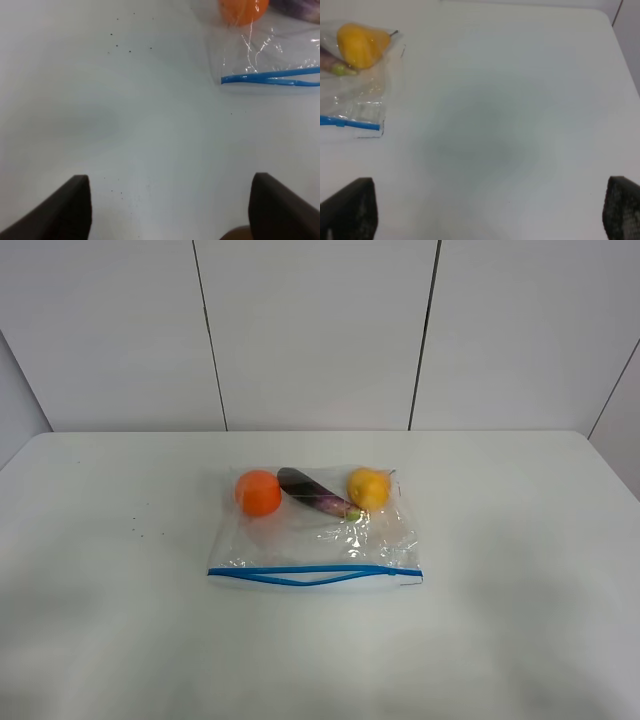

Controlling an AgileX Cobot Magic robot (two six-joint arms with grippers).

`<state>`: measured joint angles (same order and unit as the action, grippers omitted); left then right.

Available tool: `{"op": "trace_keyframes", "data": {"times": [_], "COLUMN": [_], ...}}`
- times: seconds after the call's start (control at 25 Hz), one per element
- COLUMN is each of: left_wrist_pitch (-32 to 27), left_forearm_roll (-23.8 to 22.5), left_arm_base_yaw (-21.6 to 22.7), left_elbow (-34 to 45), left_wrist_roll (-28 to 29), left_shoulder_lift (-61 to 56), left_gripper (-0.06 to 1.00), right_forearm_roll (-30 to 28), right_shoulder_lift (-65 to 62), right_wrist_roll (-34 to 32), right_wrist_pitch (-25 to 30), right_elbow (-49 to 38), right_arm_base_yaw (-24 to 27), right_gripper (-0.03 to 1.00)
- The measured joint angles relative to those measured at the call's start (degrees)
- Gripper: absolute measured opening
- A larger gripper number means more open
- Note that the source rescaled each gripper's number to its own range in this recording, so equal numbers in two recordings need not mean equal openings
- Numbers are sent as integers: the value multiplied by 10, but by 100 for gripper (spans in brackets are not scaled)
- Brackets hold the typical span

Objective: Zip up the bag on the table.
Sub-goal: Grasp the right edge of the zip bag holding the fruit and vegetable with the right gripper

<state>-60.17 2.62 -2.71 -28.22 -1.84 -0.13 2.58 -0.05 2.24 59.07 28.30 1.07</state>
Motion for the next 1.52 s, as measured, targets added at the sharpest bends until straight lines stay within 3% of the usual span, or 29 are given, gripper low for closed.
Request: {"op": "trace_keyframes", "data": {"times": [0.56,0.96,1.2,1.52], "left_wrist_pitch": [0,0,0,0], "left_forearm_roll": [0,0,0,0], "left_arm_base_yaw": [0,0,0,0], "left_elbow": [0,0,0,0], "left_wrist_roll": [0,0,0,0], "left_shoulder_lift": [0,0,0,0], "left_gripper": [100,100,100,100], "right_forearm_roll": [6,77,85,144], "right_shoulder_lift": [54,366,554,767], "right_wrist_roll": [-1,2,18,82], "right_wrist_pitch": [0,21,20,-58], "right_elbow": [11,162,230,240], "right_arm_base_yaw": [0,0,0,0], "right_gripper": [100,100,100,100]}}
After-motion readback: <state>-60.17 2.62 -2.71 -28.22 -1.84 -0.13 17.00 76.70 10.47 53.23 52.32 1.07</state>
